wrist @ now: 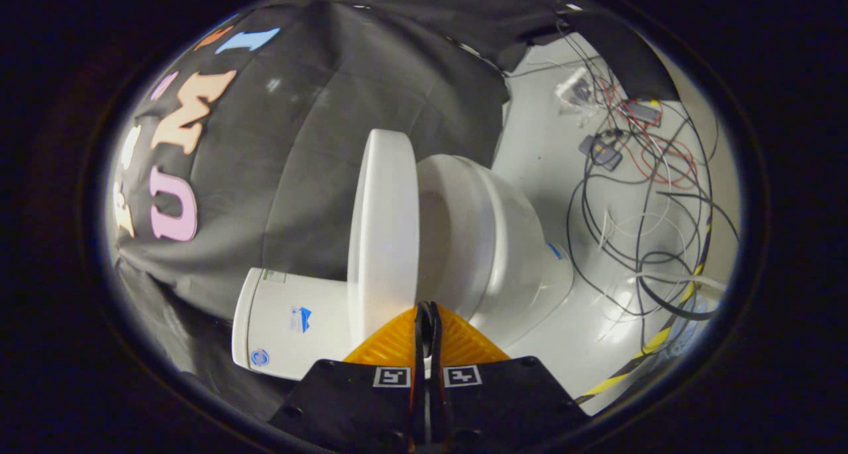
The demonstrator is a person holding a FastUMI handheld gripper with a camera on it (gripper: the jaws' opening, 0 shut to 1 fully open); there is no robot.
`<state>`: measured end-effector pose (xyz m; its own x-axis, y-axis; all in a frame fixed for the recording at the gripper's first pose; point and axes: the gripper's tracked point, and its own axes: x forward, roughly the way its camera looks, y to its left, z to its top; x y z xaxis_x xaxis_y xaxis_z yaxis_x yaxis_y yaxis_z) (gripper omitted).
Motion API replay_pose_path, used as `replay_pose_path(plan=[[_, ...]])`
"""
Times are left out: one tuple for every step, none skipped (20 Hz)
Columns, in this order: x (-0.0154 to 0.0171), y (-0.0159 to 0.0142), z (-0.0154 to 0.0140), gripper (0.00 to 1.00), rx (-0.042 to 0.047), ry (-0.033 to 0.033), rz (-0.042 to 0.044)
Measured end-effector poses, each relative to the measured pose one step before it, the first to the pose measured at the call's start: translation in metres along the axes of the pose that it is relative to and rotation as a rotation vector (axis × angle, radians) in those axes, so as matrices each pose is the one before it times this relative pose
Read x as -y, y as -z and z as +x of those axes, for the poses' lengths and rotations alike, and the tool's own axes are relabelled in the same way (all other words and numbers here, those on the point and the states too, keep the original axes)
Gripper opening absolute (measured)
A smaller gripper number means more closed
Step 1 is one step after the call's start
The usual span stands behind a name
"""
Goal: Open the toilet lid.
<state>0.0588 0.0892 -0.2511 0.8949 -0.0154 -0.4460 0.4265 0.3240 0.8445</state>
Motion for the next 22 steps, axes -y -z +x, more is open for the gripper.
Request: replay_pose_path(plan=[[-0.00766, -0.00373, -0.00402, 0.03, 0.00987, -0.00051, -0.01993], [-0.00681, -0.00102, -0.00353, 0.02, 0.00471, 0.00813, -0.03148], [-0.00656, 0.00004, -0.00261, 0.02, 0.00774, 0.01314, -0.04137], [-0.00791, -0.00232, -0.00449, 0.02, 0.01098, 0.0098, -0.03751], [-0.00856, -0.00374, -0.00236, 0.02, 0.01137, 0.00461, -0.03212], [-0.00799, -0.00342, -0.0035, 0.02, 0.01384, 0.00519, -0.02836], [-0.00772, -0.00164, -0.0025, 0.02, 0.01319, 0.00891, -0.03194], [-0.0055, -0.00173, -0.00289, 0.02, 0.01217, 0.01342, -0.0329], [-0.00492, -0.00119, -0.00194, 0.02, 0.01166, 0.01271, -0.0296], [-0.00497, -0.00272, -0.00202, 0.02, 0.01354, 0.00958, -0.02047], [-0.00488, -0.00118, -0.00195, 0.02, 0.01467, 0.00896, -0.01455], [-0.00431, -0.0017, -0.00267, 0.02, 0.01321, 0.01104, -0.01026], [-0.00436, 0.00069, -0.00204, 0.02, 0.01125, 0.0115, -0.01837], [-0.0039, -0.0004, -0.00157, 0.02, 0.00672, 0.00705, -0.02164], [-0.00037, -0.00024, -0.00144, 0.02, -0.00012, 0.0207, -0.03289], [-0.0008, 0.00089, 0.00175, 0.01, -0.00246, 0.01105, -0.03204], [-0.0032, -0.00379, -0.00304, 0.02, 0.0024, 0.00445, -0.01519], [-0.0038, -0.0026, -0.00169, 0.02, 0.00642, -0.00034, -0.00259], [-0.00402, -0.0014, -0.0014, 0.02, 0.00795, -0.00065, -0.00711], [-0.00316, -0.00094, -0.00261, 0.02, 0.00728, 0.00083, -0.0125], [-0.00343, -0.00028, -0.00098, 0.02, 0.00296, 0.00099, -0.01749], [-0.00408, -0.00209, -0.0014, 0.02, 0.00362, 0.0001, -0.02023]])
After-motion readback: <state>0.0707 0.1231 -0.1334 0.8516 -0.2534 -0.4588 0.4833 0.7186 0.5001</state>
